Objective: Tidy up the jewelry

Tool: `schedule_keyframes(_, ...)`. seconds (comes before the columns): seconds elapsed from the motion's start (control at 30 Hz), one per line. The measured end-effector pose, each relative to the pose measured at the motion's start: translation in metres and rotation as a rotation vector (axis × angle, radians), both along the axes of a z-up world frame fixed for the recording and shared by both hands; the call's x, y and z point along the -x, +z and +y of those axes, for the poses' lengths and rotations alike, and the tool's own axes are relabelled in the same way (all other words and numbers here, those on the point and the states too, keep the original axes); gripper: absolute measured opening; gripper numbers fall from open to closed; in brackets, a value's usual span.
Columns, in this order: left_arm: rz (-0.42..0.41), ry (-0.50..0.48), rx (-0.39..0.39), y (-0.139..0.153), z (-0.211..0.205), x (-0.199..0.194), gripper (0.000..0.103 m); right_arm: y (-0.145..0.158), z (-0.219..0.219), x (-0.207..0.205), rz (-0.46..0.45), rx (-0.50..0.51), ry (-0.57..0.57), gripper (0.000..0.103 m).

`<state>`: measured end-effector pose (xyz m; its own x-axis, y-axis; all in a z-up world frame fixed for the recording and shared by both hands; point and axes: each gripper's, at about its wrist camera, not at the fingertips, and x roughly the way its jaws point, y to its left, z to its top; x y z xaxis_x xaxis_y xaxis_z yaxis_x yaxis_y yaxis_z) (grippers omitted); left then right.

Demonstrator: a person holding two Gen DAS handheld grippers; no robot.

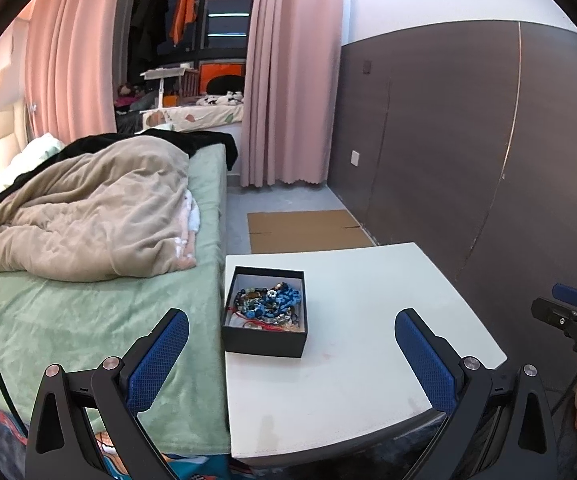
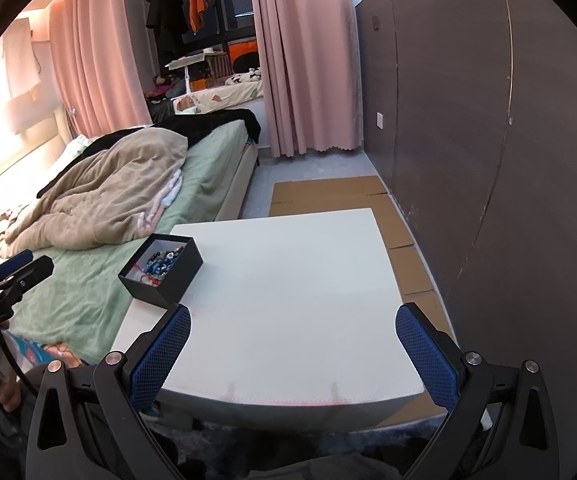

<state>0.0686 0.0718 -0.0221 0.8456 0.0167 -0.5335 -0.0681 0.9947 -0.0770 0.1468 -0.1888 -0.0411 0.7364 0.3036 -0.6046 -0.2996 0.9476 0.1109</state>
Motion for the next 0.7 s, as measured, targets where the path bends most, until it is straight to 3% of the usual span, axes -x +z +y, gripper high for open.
schedule_keyframes(0.4, -0.013, 0.007, -0.067, 0.0021, -0.0087, 0.0031, 0.103, -0.0006, -0.0047, -0.002, 0.01, -0.017, -0.005, 0.103)
schedule_keyframes(0.7, 0.004, 0.012, -0.042, 0.0017, -0.0041, 0.0013, 0.103, -0.0004, -0.006, -0.0016, 0.016, -0.025, -0.015, 0.103)
